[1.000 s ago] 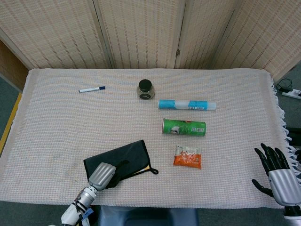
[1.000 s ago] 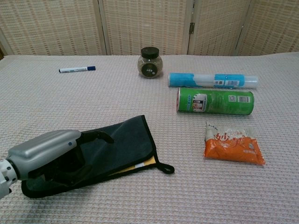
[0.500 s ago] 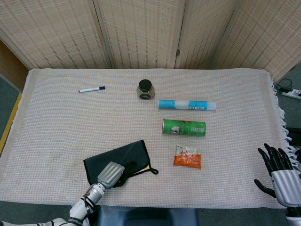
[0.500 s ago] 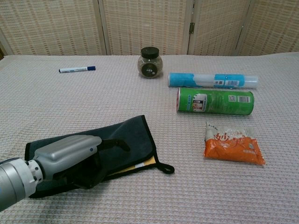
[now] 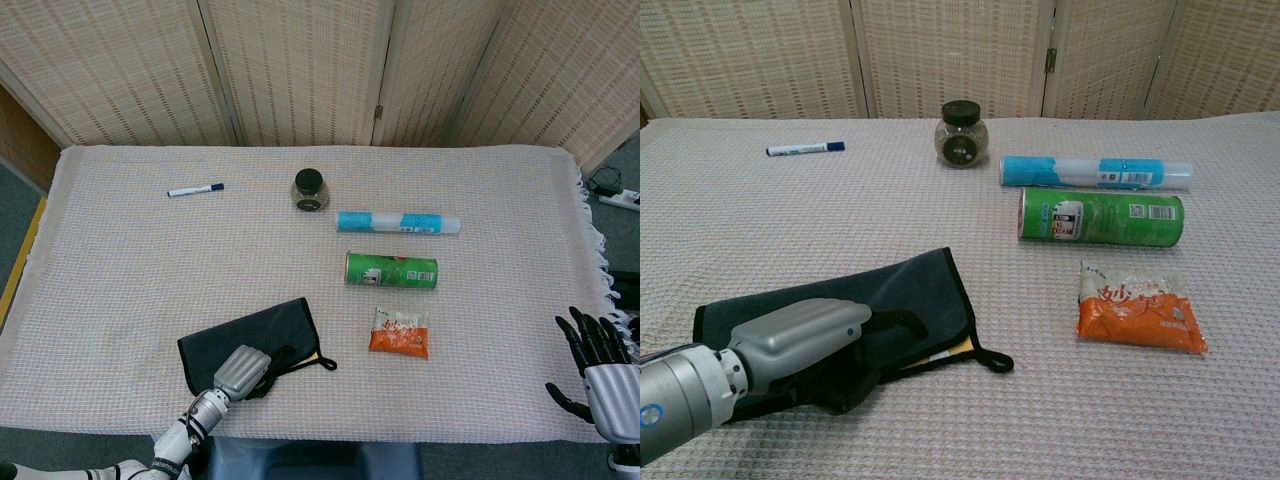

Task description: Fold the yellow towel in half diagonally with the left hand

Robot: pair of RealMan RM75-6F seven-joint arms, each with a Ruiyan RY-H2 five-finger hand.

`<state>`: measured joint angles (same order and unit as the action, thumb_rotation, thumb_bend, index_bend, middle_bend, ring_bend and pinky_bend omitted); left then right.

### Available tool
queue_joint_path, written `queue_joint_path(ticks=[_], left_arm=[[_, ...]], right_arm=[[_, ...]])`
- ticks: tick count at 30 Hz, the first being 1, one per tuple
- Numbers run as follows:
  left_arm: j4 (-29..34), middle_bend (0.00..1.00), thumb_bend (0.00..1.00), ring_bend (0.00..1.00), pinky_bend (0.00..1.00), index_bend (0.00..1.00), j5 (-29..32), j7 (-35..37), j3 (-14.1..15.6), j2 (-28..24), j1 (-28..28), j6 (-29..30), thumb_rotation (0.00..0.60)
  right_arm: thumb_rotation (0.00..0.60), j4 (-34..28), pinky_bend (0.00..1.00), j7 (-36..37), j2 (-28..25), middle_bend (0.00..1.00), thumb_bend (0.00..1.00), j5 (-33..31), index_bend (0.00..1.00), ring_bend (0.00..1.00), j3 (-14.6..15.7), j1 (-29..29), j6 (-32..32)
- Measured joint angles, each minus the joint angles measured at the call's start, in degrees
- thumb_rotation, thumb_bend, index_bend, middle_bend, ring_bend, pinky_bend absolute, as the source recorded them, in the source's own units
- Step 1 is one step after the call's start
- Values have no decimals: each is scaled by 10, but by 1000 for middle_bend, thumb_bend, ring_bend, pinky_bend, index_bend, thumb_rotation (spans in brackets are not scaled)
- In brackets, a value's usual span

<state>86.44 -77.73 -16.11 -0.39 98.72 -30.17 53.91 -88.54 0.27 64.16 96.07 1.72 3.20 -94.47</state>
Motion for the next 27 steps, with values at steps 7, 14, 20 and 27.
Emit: queue_joint_path(ticks=[7, 14, 20, 27], left_arm=[[9, 1000, 662, 1000, 1000, 216, 1, -8, 9, -1, 0, 2, 600], [33, 1000, 662, 1000, 1000, 219, -17, -12, 28, -10, 4, 13, 600], [39, 1000, 662, 1000, 1000, 214, -19, -19, 35, -12, 8, 19, 600], [38, 1000, 661, 1000, 1000, 188, -49, 3, 33, -10, 17, 60, 600]], right_arm=[[600, 0, 0, -1, 0, 0, 246, 5, 0, 0, 1, 6, -12], [600, -1, 0, -1, -1, 0, 247, 10, 0, 0, 1, 9, -18], [600, 0, 0, -2, 0, 0, 246, 16, 0, 0, 2, 13, -26], [600, 1, 0, -2, 1, 0, 246, 18, 0, 0, 2, 12, -24]])
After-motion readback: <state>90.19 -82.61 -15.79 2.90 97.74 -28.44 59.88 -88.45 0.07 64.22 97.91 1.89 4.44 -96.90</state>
